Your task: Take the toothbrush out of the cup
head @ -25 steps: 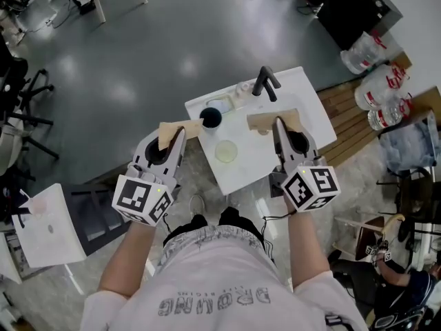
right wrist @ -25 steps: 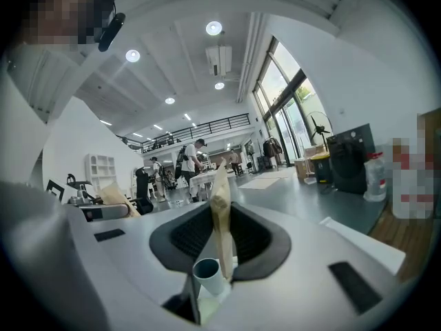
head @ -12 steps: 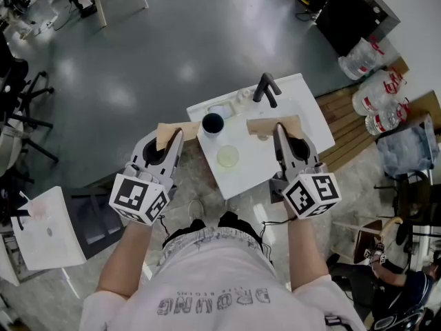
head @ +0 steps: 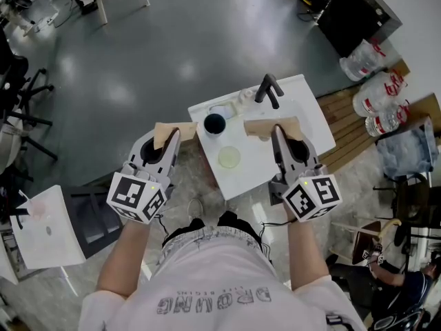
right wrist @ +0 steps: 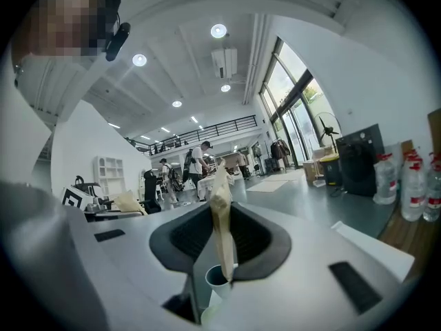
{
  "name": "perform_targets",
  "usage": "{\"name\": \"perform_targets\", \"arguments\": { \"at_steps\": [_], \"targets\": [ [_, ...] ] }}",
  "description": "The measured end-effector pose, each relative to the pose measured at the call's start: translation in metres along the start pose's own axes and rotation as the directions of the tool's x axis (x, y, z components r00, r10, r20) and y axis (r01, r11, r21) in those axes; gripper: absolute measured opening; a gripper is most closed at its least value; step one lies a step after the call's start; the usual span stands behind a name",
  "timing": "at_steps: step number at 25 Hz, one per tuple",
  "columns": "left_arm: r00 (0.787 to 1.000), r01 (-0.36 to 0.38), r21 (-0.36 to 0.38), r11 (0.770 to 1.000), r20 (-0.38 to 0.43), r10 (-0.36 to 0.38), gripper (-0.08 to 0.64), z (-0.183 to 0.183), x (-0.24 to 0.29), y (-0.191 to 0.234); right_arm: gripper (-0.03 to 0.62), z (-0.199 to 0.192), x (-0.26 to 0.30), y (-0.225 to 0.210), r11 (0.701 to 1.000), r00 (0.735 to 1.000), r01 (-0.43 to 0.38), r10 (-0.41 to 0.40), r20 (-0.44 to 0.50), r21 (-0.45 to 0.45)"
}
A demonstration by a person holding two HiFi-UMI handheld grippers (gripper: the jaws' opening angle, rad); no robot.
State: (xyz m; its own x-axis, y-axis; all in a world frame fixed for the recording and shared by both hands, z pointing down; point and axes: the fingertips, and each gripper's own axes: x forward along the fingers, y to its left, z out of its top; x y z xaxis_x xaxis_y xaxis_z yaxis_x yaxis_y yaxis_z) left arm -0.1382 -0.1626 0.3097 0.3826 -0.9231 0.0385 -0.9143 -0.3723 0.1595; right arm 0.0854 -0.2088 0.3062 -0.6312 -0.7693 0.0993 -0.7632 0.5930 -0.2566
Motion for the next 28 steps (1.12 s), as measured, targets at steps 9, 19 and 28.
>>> {"name": "perform_targets", "arguments": {
  "at_steps": [9, 19, 28],
  "targets": [
    [1.000, 0.007, -0.007, 1.000, -0.002, -0.007, 0.066, -0.004, 0.004, 0.000, 0.083, -0.004, 0.005, 0.003, 1.000, 1.000, -0.018, 0.018, -0.013, -0.007],
    [1.000, 0.014, -0.022, 1.000, -0.014, -0.014, 0.066, -0.010, 0.009, -0.004, 0.083, -0.010, 0.005, 0.000, 1.000, 1.000, -0.015, 0.015, -0.026, 0.000],
    [1.000, 0.012, -0.024, 1.000, -0.013, -0.013, 0.066, -0.009, 0.010, -0.004, 0.083, -0.012, 0.005, 0.001, 1.000, 0.999, -0.019, 0.019, -0.029, 0.005]
  ]
}}
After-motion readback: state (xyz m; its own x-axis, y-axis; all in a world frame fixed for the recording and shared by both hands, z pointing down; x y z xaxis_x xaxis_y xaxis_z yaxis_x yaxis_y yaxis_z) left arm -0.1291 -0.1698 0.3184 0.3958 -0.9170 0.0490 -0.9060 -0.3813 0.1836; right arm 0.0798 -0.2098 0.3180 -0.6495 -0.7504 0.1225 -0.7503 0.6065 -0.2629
